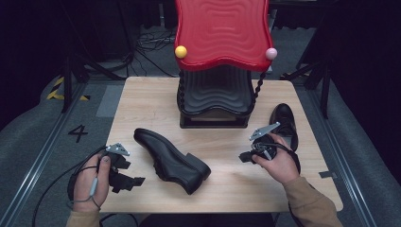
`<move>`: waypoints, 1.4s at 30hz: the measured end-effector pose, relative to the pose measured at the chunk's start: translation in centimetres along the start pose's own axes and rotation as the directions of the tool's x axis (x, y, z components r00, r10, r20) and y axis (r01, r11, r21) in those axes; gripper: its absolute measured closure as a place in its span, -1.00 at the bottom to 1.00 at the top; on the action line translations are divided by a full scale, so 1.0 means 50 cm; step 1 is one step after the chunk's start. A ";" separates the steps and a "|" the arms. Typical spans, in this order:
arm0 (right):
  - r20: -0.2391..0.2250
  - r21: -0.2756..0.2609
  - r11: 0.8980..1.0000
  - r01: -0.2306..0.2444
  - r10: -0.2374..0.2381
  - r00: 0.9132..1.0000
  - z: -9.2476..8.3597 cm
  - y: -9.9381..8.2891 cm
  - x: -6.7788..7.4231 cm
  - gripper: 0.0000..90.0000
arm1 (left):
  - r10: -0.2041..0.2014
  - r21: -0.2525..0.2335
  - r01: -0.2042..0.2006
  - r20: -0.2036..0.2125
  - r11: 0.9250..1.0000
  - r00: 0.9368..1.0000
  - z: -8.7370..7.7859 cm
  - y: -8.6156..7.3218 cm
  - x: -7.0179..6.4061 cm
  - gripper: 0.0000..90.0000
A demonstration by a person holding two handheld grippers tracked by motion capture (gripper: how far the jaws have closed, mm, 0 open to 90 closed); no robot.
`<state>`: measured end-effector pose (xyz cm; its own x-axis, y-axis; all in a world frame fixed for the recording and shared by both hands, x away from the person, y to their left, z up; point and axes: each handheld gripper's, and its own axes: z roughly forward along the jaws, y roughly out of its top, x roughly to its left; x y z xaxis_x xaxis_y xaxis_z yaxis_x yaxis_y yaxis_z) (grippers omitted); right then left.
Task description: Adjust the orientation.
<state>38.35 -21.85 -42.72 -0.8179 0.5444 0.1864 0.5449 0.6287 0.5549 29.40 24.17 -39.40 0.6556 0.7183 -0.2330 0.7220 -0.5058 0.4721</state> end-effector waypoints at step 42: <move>-0.221 0.037 0.984 0.176 -0.163 0.961 0.055 0.131 0.147 0.96 | 0.043 0.057 -0.043 0.006 0.997 0.999 -0.001 0.011 -0.015 -0.60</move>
<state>36.43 -12.20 -39.93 -0.9162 0.2978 0.2680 0.3993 0.7346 0.5486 29.29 23.35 -38.92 0.6872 0.6930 -0.2179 0.7045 -0.5626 0.4325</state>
